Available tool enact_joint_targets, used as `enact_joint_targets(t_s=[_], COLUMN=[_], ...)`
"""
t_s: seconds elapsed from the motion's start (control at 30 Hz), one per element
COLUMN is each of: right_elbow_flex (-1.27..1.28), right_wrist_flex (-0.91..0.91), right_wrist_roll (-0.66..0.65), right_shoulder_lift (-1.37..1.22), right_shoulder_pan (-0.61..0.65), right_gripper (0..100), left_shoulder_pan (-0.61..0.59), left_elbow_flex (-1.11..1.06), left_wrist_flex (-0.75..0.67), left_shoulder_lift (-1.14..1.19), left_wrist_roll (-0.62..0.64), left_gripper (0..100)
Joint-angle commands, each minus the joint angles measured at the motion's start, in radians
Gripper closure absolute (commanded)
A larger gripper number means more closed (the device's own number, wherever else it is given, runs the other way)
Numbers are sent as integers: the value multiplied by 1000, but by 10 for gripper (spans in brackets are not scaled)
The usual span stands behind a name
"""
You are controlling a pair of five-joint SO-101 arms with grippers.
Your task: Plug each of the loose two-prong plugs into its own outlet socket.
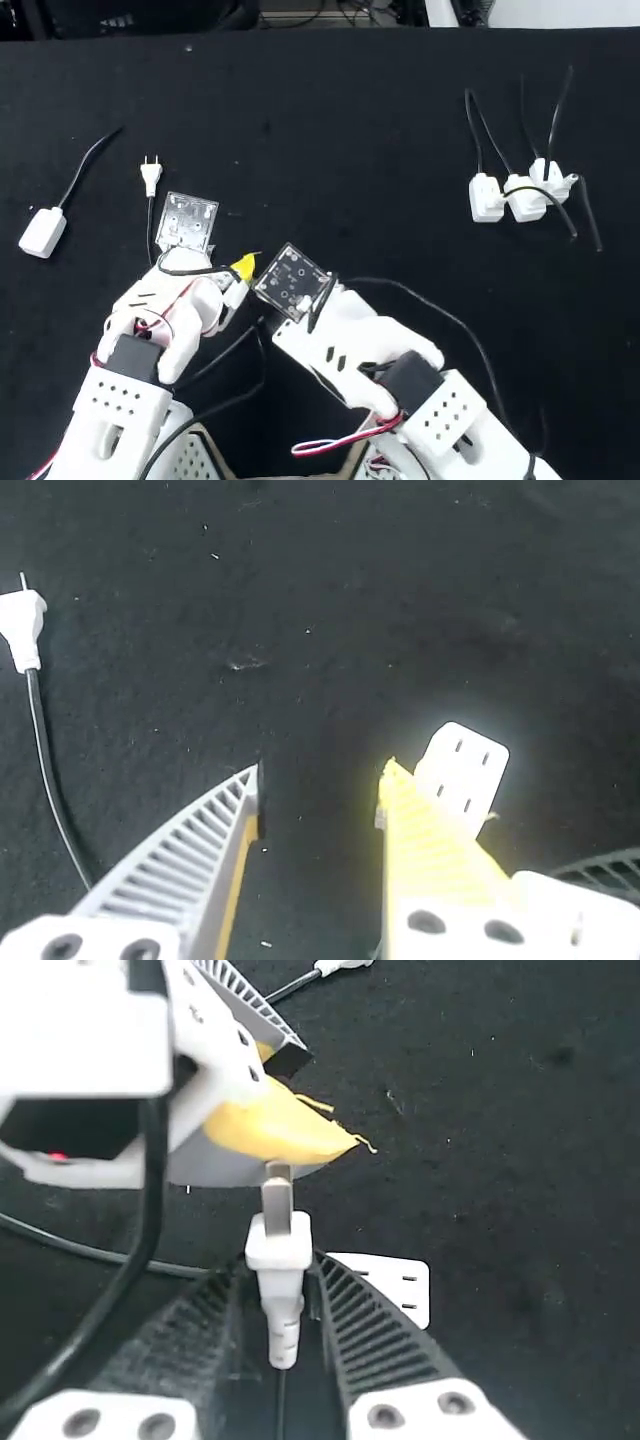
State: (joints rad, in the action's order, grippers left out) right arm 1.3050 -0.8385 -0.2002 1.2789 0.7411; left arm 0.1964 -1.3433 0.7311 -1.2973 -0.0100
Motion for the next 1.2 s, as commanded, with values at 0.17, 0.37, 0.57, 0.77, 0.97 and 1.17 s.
enact_joint_targets(t_s=[0.17,0.37,0.57,0.77,0.97,1.17], right_elbow_flex=[62,88,82,65,13,-2], right_wrist_flex=[18,68,81,66,9,9], right_wrist_roll=[-6,0,0,0,0,0], right_shoulder_lift=[24,24,24,33,35,35], right_shoulder_pan=[15,15,15,14,14,14], right_gripper=[988,988,988,988,988,988], left_shoulder_pan=[-13,18,113,79,16,16], left_elbow_flex=[70,88,25,-4,-7,-54], left_wrist_flex=[-18,-28,-31,-32,-32,-87], left_shoulder_lift=[-12,-12,-12,-12,-5,-11], left_wrist_roll=[49,181,80,58,58,57], left_gripper=[801,801,801,801,801,801])
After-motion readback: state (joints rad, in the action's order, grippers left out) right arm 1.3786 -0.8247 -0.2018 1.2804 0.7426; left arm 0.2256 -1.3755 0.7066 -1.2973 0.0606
